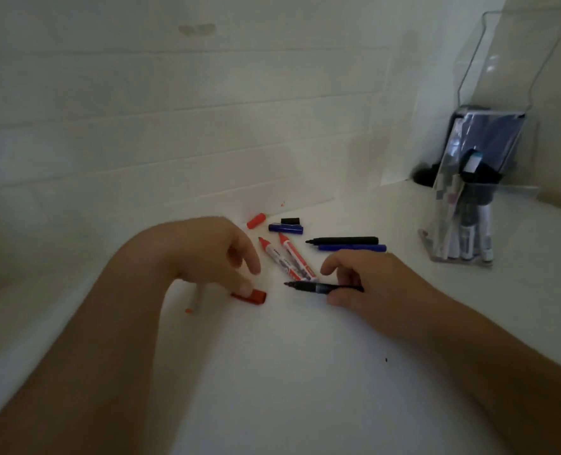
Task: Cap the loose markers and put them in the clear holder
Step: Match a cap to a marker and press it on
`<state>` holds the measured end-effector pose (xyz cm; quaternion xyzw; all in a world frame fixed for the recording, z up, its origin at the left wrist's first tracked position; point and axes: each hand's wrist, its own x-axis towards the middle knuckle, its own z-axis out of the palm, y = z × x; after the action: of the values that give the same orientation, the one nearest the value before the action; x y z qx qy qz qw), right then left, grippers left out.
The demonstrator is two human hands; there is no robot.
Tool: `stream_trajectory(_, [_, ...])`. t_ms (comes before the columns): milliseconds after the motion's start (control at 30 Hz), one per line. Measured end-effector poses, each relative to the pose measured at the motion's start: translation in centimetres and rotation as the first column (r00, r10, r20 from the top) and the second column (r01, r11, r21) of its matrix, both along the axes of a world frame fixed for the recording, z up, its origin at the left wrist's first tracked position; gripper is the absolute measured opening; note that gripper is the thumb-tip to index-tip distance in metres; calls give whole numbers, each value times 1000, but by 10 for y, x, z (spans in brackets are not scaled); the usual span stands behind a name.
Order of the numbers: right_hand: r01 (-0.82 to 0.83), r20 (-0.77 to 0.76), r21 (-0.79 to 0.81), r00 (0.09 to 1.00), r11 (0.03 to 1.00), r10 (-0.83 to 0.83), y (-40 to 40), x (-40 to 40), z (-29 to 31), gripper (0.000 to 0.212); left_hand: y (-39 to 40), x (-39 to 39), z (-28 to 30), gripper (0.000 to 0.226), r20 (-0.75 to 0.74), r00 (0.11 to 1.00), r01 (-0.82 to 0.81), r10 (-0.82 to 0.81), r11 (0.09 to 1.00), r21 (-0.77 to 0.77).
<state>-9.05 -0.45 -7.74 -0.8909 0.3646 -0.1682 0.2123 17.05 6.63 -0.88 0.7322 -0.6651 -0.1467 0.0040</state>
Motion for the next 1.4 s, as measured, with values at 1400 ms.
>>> stream_trajectory(1400, [195, 354, -150, 926, 969, -131, -13, -22, 4, 22, -31, -100, -54, 17, -320, 918, 17, -233, 831, -556])
